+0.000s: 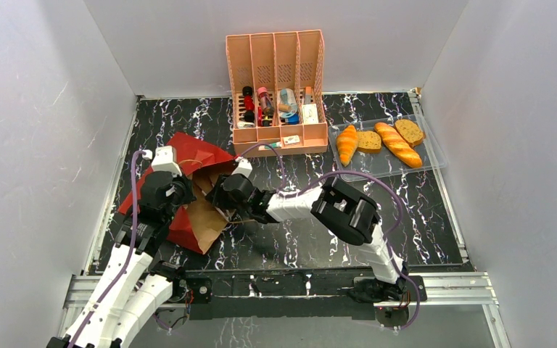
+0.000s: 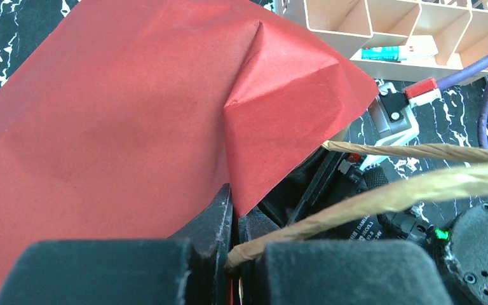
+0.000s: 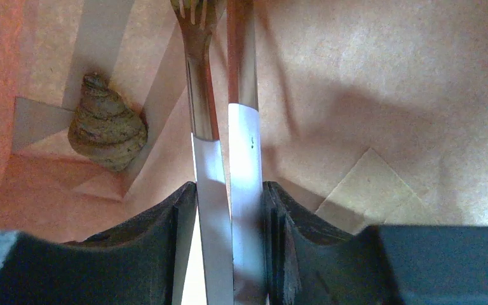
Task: Take the fake bread out of the paper bag
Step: Take out the fake bread from the paper bag.
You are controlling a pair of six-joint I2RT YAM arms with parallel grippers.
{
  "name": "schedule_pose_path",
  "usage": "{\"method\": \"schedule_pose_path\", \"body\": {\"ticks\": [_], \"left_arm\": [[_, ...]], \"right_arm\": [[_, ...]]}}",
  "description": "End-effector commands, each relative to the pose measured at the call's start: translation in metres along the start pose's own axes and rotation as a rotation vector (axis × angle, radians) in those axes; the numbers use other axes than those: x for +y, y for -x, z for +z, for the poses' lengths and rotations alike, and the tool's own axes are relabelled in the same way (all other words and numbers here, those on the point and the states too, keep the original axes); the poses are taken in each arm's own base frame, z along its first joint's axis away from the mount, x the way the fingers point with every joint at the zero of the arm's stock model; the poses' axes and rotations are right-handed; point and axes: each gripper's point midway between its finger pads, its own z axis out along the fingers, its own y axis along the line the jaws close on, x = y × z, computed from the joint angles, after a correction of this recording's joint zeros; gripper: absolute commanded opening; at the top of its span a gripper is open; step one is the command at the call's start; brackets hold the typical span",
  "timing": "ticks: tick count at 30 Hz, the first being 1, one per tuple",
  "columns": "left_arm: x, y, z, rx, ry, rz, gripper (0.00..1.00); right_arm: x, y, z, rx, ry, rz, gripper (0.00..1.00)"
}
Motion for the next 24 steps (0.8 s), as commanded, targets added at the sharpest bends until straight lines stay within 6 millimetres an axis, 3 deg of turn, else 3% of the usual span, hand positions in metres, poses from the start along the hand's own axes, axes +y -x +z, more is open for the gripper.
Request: {"method": "schedule_pose_path", "body": {"ticks": [1, 7, 24], "left_arm": [[-0.01, 0.007, -0.006, 0.005, -0.041, -0.017, 0.0], [-0.01, 0.005, -0.004, 0.013, -0.042, -0.024, 0.0], [-0.022, 0.01, 0.002, 0.035, -0.081, -0.031, 0.0]], "right_arm": [[0.035, 0.039, 0.006, -0.095, 0.105, 0.007, 0.39], [0.037, 0.042, 0.011, -0.106, 0.105, -0.025, 0.39], [0.036, 0.022, 0.042, -0.007, 0.166, -0.056, 0.38]]}}
